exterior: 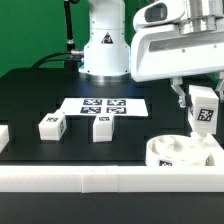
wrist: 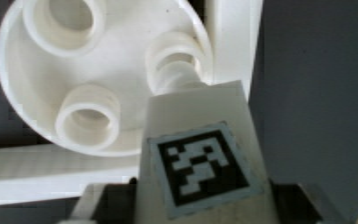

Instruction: Assemble stool

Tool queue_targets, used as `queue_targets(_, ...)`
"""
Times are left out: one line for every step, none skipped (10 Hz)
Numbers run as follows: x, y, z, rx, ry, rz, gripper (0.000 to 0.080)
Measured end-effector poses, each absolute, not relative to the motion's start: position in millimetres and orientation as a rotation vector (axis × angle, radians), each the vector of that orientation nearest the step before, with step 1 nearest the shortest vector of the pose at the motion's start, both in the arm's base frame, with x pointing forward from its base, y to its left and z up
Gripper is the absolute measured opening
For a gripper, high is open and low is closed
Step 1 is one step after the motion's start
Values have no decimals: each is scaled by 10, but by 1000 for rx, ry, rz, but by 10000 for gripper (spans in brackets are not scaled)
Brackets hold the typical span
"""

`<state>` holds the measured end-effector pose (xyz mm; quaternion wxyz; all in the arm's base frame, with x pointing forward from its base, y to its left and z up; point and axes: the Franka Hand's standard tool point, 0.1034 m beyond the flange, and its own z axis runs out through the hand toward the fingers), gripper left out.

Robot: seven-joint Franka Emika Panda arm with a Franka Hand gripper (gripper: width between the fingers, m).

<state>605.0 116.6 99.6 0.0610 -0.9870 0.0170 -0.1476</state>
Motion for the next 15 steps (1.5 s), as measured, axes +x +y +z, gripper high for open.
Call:
queue_targets(6041, 1165, 974, -2987, 51, -441, 325)
queue_targets(6036, 1159, 956, -2989, 46, -438, 325)
queue_targets(6039, 1159, 944, -2989, 46, -436, 325)
queue_targets(6043, 1162, 926, -2990, 46, -434, 327)
queue_targets(6058, 1166, 912, -2989, 46, -433, 327)
queue_targets(6065, 1169, 897, -2989, 46, -432, 327)
queue_targets(6057, 1171, 870, -2990, 46, -426, 327)
queue_targets(6041, 1176, 829, -2992, 45, -418, 327)
queue_targets(6052, 1186, 818, -2988, 44, -433, 327)
queue_targets(6050, 1191, 817, -2984, 44, -452, 327)
queue_targets(6041, 1189, 815, -2977, 46, -489, 327)
queue_targets(6024, 1187, 813, -2964, 60, -538, 327)
queue_targets(6013, 1183, 806, -2952, 68, -588, 327)
queue_targets(6001, 1175, 785, -2943, 73, -626, 327)
queue_targets(5992, 1176, 756, -2940, 77, -640, 327)
